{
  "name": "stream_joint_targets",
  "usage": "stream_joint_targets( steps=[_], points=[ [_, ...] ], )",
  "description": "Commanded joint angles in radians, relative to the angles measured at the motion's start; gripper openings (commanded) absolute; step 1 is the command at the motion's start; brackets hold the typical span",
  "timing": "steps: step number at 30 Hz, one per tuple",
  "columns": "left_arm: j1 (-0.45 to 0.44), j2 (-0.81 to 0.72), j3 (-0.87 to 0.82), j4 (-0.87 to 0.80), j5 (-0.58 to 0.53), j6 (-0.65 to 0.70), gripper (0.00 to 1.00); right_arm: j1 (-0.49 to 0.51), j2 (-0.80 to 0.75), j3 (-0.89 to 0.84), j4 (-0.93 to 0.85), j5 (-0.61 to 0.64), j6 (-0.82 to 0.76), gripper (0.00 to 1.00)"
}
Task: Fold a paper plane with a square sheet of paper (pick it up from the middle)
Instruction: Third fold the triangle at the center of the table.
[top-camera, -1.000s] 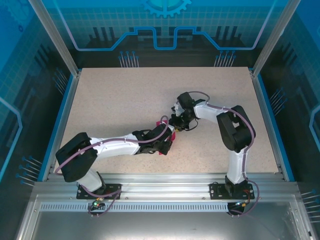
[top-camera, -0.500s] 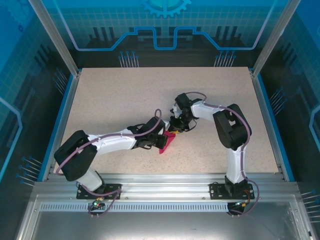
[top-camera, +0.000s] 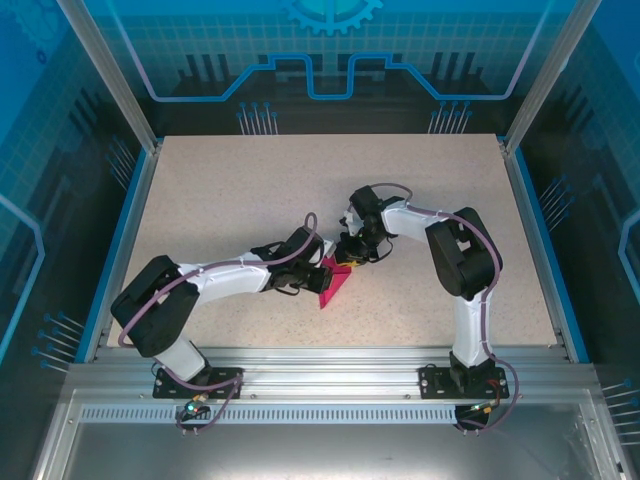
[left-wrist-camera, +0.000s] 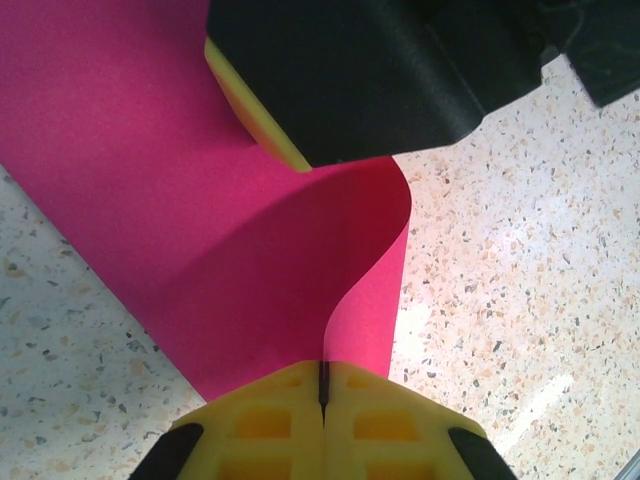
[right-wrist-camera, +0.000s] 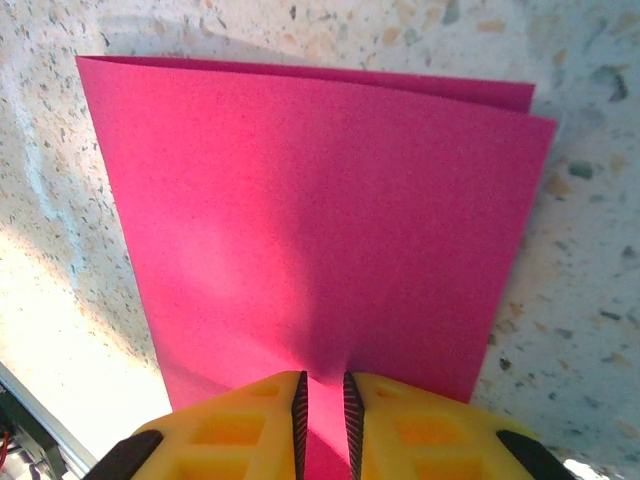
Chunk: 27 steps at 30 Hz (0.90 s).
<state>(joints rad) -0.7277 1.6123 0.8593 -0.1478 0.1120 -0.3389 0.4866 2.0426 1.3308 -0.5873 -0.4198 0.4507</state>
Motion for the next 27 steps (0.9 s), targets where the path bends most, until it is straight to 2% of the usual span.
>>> stream_joint_targets(
  steps=[1, 13, 27],
  points=[
    [0.022, 0.011, -0.029, 0.02, 0.029, 0.018, 0.05, 0.013, 0.022, 0.019, -0.039, 0.006, -0.01, 0.21],
    [0.06, 0.047, -0.022, 0.063, 0.052, 0.051, 0.08, 0.015, 0.027, 0.014, -0.036, 0.01, -0.003, 0.22],
    [0.065, 0.069, -0.026, 0.064, 0.044, 0.055, 0.08, 0.014, 0.027, 0.018, -0.037, 0.008, 0.005, 0.23]
  ],
)
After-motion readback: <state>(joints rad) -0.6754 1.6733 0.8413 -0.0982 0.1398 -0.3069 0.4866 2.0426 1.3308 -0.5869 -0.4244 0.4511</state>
